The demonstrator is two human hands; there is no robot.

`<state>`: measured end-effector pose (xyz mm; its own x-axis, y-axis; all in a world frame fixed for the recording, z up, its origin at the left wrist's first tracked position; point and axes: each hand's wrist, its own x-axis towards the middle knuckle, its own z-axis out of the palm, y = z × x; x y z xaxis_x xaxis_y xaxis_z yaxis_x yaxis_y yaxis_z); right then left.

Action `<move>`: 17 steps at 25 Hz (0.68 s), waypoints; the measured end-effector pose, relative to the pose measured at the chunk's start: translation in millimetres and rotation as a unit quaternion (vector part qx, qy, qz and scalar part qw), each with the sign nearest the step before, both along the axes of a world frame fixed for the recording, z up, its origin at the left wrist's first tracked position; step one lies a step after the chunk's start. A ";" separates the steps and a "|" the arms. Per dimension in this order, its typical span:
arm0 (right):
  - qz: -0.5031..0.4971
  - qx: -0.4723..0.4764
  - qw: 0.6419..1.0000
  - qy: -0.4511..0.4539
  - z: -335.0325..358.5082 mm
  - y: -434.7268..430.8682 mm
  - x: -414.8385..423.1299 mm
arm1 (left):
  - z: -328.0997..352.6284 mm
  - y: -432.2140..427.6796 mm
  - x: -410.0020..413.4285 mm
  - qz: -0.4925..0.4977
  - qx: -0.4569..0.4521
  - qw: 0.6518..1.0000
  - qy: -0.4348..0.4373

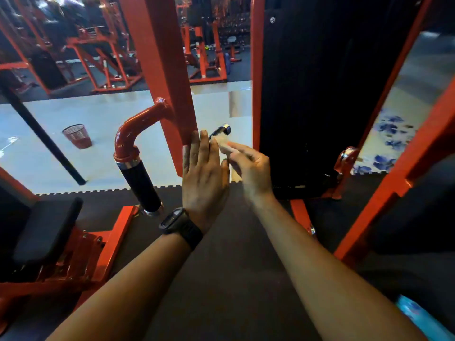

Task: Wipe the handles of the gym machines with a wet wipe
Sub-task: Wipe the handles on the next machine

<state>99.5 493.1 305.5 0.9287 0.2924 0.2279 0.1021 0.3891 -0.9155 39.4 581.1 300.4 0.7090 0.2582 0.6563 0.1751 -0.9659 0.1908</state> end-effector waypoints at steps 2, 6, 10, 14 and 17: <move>-0.008 0.052 0.998 0.038 6.8 -27.2 -10.2 | 0.3 -19.7 0.4 -0.074 -0.091 0.993 -0.027; -0.121 0.019 0.992 -0.019 10.4 -84.2 -19.5 | 17.2 -70.1 4.7 -0.231 -0.362 0.902 -0.053; -0.184 0.035 0.982 -0.014 22.2 -167.9 -39.6 | 29.5 -151.8 4.0 -0.352 -0.410 0.839 -0.055; -0.271 0.022 0.962 -0.032 32.2 -276.3 -77.6 | 38.3 -254.8 -4.9 -0.461 -0.431 0.776 -0.025; -0.392 -0.019 0.918 -0.054 36.8 -373.0 -124.7 | 45.8 -354.9 -30.4 -0.550 -0.454 0.701 0.015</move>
